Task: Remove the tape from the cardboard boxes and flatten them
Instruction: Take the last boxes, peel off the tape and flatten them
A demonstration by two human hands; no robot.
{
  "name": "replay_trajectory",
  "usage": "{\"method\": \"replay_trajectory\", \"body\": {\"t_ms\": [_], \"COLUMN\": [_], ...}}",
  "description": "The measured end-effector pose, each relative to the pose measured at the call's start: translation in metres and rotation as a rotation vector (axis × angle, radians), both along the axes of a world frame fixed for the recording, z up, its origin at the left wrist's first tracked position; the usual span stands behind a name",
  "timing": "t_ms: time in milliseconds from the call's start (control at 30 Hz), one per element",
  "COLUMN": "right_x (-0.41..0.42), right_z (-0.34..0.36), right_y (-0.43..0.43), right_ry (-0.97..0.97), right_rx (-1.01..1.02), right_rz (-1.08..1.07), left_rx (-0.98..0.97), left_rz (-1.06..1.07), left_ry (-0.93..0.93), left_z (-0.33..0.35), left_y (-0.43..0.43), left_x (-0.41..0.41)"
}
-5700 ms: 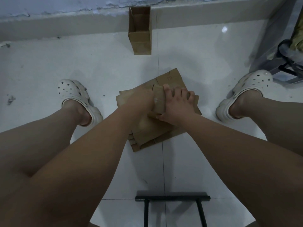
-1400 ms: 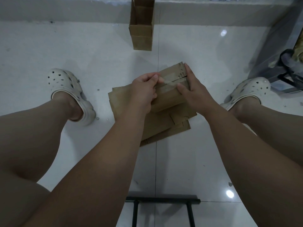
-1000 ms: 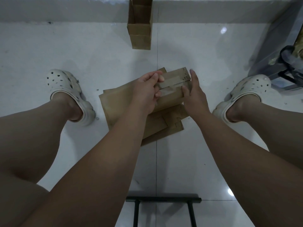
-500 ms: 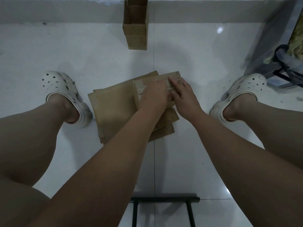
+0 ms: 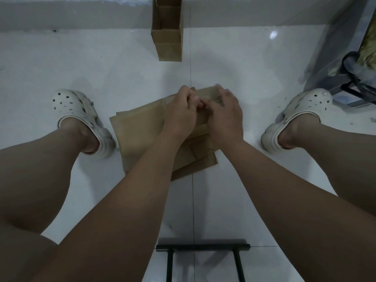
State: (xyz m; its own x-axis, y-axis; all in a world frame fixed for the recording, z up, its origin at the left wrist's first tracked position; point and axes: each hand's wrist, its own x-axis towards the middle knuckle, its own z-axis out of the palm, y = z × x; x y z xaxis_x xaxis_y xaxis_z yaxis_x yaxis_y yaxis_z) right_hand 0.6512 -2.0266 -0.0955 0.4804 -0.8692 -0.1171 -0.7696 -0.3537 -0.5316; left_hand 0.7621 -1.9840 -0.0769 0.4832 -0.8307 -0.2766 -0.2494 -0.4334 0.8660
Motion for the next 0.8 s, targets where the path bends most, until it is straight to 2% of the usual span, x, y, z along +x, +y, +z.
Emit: {"method": "replay_trajectory", "body": {"t_ms": [100, 200, 267, 367, 433, 500, 633, 667, 800], "right_x": [0.006, 0.009, 0.015, 0.022, 0.023, 0.024, 0.024, 0.024, 0.028], "right_z": [-0.007, -0.012, -0.009, -0.004, 0.0, 0.004, 0.011, 0.012, 0.014], "right_y": [0.017, 0.024, 0.022, 0.016, 0.009, 0.0, -0.012, -0.012, -0.01], "right_ry": [0.042, 0.096, 0.111, 0.14, 0.151, 0.159, 0.137, 0.133, 0.179], "right_rx": [0.028, 0.049, 0.088, 0.182, 0.263, 0.345, 0.456, 0.469, 0.449], "right_rz": [0.066, 0.061, 0.058, 0.038, 0.016, -0.007, -0.021, -0.016, 0.022], "left_rx": [-0.02, -0.028, -0.042, -0.024, 0.006, 0.038, 0.027, 0.029, 0.084], "left_rz": [0.066, 0.112, 0.137, 0.234, 0.349, 0.417, 0.564, 0.589, 0.619], "left_ry": [0.132, 0.16, 0.066, -0.279, -0.325, -0.23, 0.24, 0.297, 0.271], "left_z": [-0.003, -0.001, -0.001, -0.003, -0.003, -0.002, 0.001, 0.002, 0.005], "left_y": [0.003, 0.005, 0.008, 0.013, 0.016, 0.015, 0.014, 0.014, 0.012], "left_x": [0.009, 0.015, 0.014, 0.014, 0.019, 0.026, 0.035, 0.035, 0.034]}}
